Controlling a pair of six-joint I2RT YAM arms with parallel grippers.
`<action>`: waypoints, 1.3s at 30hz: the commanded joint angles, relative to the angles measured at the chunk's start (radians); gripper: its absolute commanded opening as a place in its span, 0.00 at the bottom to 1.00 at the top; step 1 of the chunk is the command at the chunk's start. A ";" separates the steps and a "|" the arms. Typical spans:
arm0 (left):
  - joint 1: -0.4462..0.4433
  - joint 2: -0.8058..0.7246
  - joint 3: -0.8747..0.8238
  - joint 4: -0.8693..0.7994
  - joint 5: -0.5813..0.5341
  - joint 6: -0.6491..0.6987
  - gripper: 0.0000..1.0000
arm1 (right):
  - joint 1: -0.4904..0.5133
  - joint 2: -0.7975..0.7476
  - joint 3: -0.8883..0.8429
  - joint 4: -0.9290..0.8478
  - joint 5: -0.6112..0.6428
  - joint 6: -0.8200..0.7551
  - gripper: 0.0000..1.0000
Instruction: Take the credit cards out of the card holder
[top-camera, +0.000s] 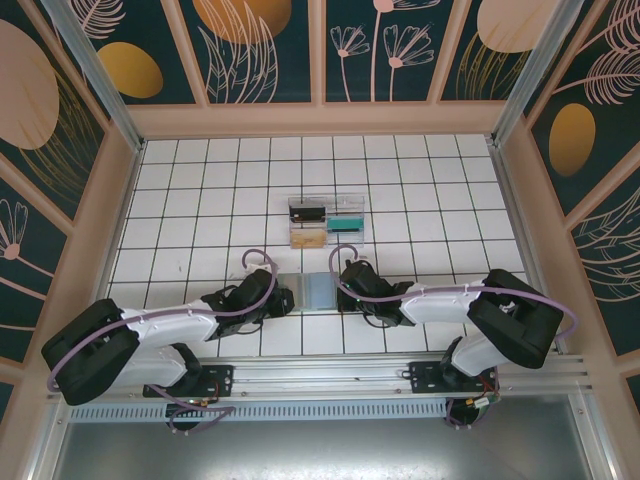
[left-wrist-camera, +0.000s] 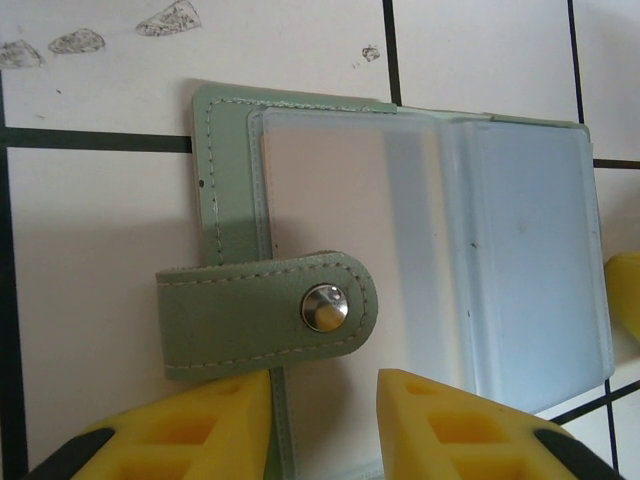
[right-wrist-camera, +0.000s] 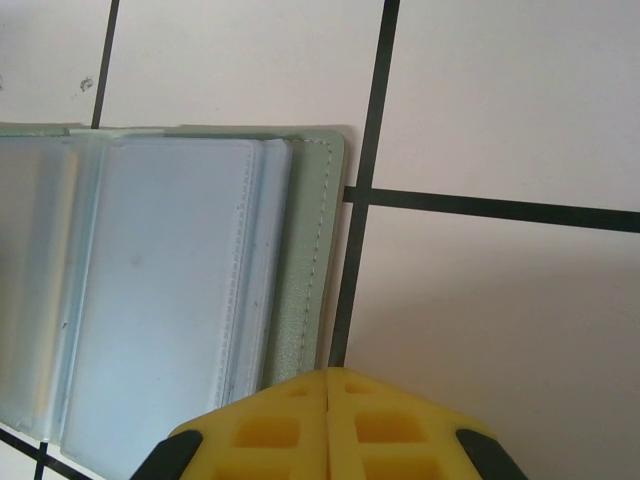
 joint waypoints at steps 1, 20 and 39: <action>0.002 0.027 0.009 0.025 0.028 0.004 0.34 | 0.009 0.018 0.022 0.014 -0.011 0.009 0.08; 0.002 0.029 0.012 0.106 0.096 0.036 0.37 | 0.009 0.030 0.025 0.018 -0.017 0.009 0.08; 0.001 0.032 0.025 0.123 0.115 0.055 0.75 | 0.014 0.039 0.029 0.023 -0.019 0.010 0.08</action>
